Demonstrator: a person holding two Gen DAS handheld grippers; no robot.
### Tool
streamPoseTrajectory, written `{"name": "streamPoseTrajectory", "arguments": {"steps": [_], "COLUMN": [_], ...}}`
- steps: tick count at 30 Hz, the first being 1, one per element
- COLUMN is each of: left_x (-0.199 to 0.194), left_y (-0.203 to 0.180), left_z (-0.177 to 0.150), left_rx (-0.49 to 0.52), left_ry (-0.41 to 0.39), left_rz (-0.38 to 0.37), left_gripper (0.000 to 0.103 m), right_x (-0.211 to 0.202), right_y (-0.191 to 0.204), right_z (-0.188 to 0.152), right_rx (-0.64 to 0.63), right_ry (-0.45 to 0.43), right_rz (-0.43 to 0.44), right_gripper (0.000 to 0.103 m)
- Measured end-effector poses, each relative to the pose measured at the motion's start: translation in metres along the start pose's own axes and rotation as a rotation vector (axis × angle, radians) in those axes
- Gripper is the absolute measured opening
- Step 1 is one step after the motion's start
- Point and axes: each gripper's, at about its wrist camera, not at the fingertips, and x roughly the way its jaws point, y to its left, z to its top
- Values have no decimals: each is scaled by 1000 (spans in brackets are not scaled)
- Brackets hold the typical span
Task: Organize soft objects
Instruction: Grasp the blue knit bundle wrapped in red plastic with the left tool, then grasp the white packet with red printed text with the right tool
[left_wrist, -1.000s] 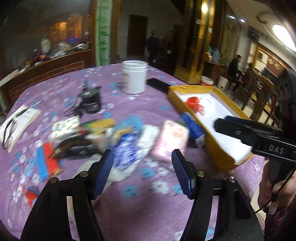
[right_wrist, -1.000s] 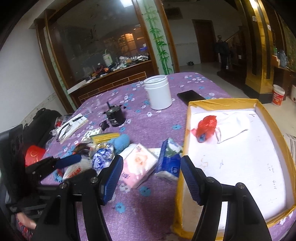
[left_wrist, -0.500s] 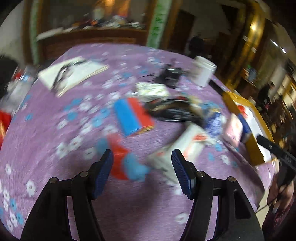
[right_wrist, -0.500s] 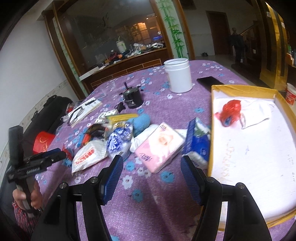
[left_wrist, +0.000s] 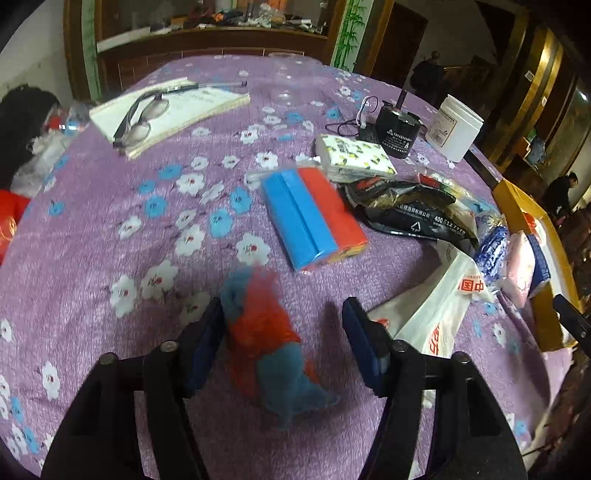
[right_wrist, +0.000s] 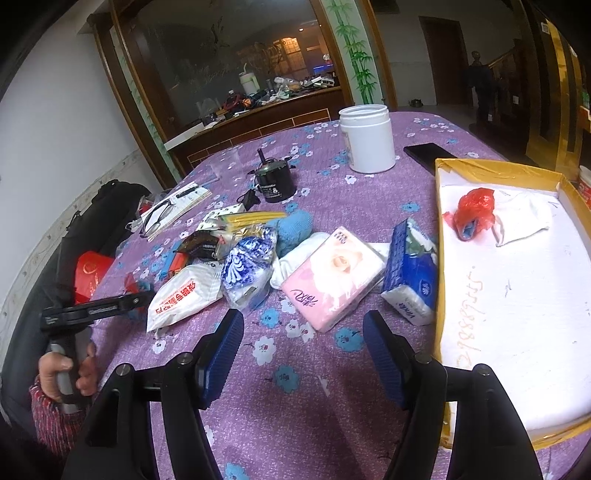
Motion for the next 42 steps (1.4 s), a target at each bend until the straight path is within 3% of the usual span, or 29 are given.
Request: {"name": "streamPoseTrajectory", "arguments": {"steps": [2,6,10,14,18,25,27,33,34,35,37,42], "left_x": [-1,-10,-14,-17,-18,-19,-20,-19,-18,-18,-19,-19], "left_y": [-1,-1,1,16,23,20,21,26,25,24,22,21], "left_z": [0,2,3,5,6,5,5,5,5,5,5,5], "left_rx": [3,-9,-28,-93,-124,-105,-110,-127,-121,-114,-106,-101], "left_ry": [-8,-57,-101,-125,-133,-139,-144,-133,-131,-130,-131,-128], "left_rz": [-25,-94,-122,-141,-138,-138,-135,-142,-142,-142,-142,-145], "left_gripper": [29,29,29,29,29,29,29,29,29,29,29,29], "right_x": [2,9,33,60,91,130,139,149,147,146,137,104], "right_y": [4,20,48,78,97,99,105,129,131,133,133,136], "right_z": [0,2,11,19,19,21,31,50,49,48,45,47], "right_rx": [-9,-38,-48,-45,39,144,107,-71,-94,-112,-126,-197], "right_ry": [10,48,154,230,302,375,351,274,265,256,231,164], "right_rz": [12,78,233,288,344,230,162,77,89,107,174,212], "right_gripper": [69,69,70,70,70,71,71,70,64,45,19,16]}}
